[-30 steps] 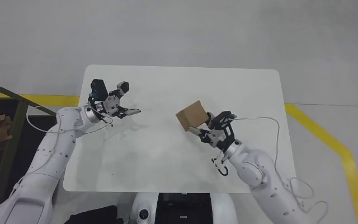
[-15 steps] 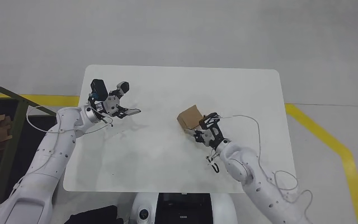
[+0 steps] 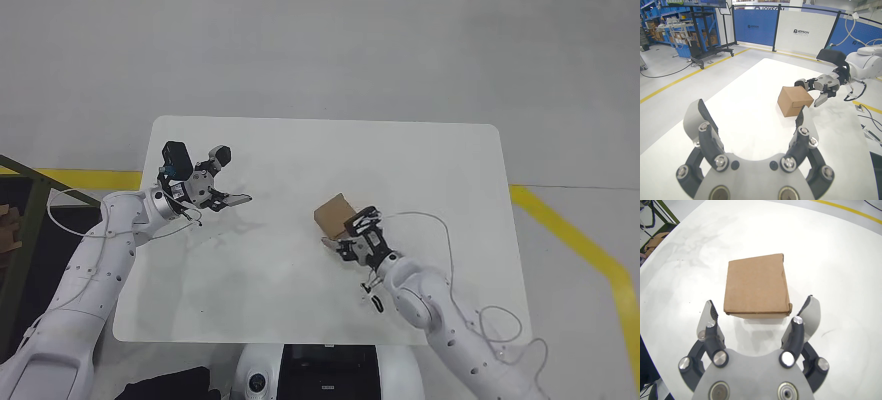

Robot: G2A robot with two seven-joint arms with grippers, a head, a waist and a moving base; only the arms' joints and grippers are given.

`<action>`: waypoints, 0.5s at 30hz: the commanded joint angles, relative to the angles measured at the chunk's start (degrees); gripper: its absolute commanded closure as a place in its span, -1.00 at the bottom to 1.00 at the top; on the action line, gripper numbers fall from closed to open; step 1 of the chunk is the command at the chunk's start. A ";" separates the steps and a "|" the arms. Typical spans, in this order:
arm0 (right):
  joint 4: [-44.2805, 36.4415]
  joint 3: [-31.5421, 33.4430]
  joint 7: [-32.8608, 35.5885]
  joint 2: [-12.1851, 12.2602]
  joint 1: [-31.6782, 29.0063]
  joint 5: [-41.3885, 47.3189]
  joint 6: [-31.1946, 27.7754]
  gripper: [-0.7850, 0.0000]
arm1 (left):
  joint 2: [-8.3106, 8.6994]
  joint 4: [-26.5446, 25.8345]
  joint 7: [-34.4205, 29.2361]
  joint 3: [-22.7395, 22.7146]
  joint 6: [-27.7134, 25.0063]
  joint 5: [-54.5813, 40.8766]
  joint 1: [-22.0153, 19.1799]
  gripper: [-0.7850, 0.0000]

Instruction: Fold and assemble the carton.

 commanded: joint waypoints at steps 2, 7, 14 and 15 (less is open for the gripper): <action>-2.16 0.34 -1.24 0.13 -1.06 0.71 -2.30 -1.00 | 0.00 0.00 0.00 0.00 0.00 0.00 0.00 -1.00; -7.21 2.50 -7.06 0.89 -4.44 0.47 -7.39 -1.00 | 0.00 0.00 0.00 0.00 0.00 0.00 0.00 -1.00; -14.11 9.52 -16.92 2.13 -10.39 0.61 -8.91 -1.00 | 0.00 0.00 0.00 0.00 0.00 0.00 0.00 -1.00; -14.45 10.72 -17.72 2.25 -10.82 1.11 -8.77 -1.00 | 0.00 0.00 0.00 0.00 0.00 0.00 0.00 -1.00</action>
